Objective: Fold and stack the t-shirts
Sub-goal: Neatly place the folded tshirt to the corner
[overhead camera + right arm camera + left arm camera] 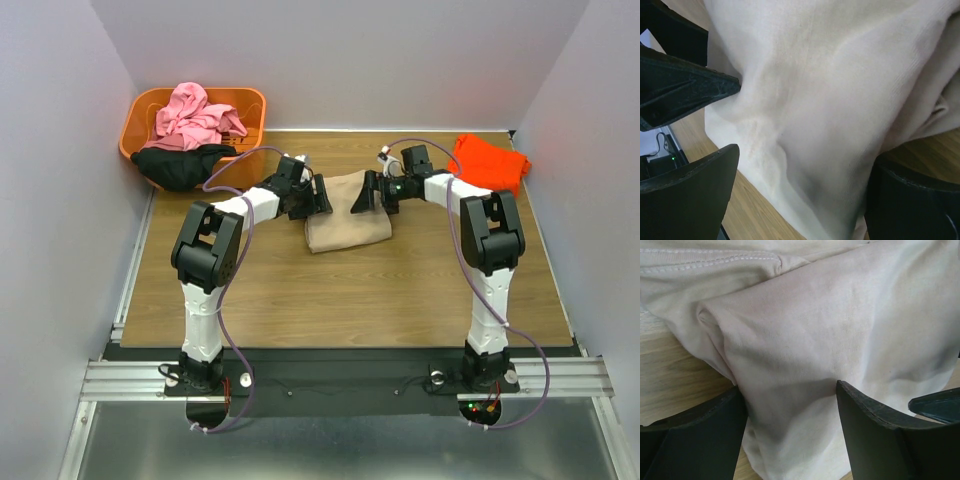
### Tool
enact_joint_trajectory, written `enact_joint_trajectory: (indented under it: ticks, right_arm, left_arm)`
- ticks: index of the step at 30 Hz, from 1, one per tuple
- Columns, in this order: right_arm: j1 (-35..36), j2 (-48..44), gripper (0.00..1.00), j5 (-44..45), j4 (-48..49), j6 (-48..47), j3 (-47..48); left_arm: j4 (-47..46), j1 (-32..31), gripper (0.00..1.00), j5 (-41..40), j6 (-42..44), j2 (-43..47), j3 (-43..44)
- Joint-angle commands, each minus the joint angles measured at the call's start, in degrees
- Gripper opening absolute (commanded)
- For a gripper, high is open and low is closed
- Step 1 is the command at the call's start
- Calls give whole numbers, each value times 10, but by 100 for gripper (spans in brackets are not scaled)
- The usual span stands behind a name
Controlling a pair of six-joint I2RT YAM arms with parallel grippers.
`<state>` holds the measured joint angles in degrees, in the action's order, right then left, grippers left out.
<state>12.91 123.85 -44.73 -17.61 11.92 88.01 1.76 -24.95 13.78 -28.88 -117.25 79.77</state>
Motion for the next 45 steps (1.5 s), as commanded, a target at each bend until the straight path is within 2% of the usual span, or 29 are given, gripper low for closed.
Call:
enact_joint_trajectory:
  ticks: [1, 10, 14, 22, 24, 25, 27, 28, 30, 35, 40, 45]
  right_arm:
    - [14, 34, 97, 41, 8, 12, 10]
    - [29, 47, 85, 56, 29, 42, 24]
    - [36, 53, 70, 61, 31, 49, 28]
    - [48, 60, 55, 62, 34, 56, 31]
    - [48, 61, 44, 63, 33, 61, 35]
    - [48, 63, 33, 64, 33, 63, 36]
    - [48, 62, 20, 70, 32, 66, 38]
    - [48, 59, 8, 75, 32, 67, 39]
    - [45, 53, 0, 96, 31, 67, 43]
    - [-3, 20, 0, 135, 16, 81, 70]
    - [-60, -8, 1, 158, -23, 70, 116]
    - [-95, -12, 0, 199, -64, 30, 200]
  left_arm:
    - [-30, -4, 79, 32, -13, 12, -17]
    - [-47, -10, 77, 51, -24, 6, -21]
    - [-53, -10, 76, 54, -27, 4, -17]
    - [-56, -12, 75, 69, -34, -10, 4]
    - [-57, -12, 75, 71, -35, -12, 6]
    - [-58, -12, 75, 72, -35, -12, 6]
    - [-58, -12, 79, 73, -36, -9, 8]
    - [-58, -12, 80, 72, -35, -6, 9]
    - [-51, -10, 84, 58, -30, 5, 13]
    - [-39, 10, 91, 40, -28, 45, -3]
    - [-38, 37, 92, 39, -31, 90, -30]
    - [-33, 42, 92, 42, -23, 109, -61]
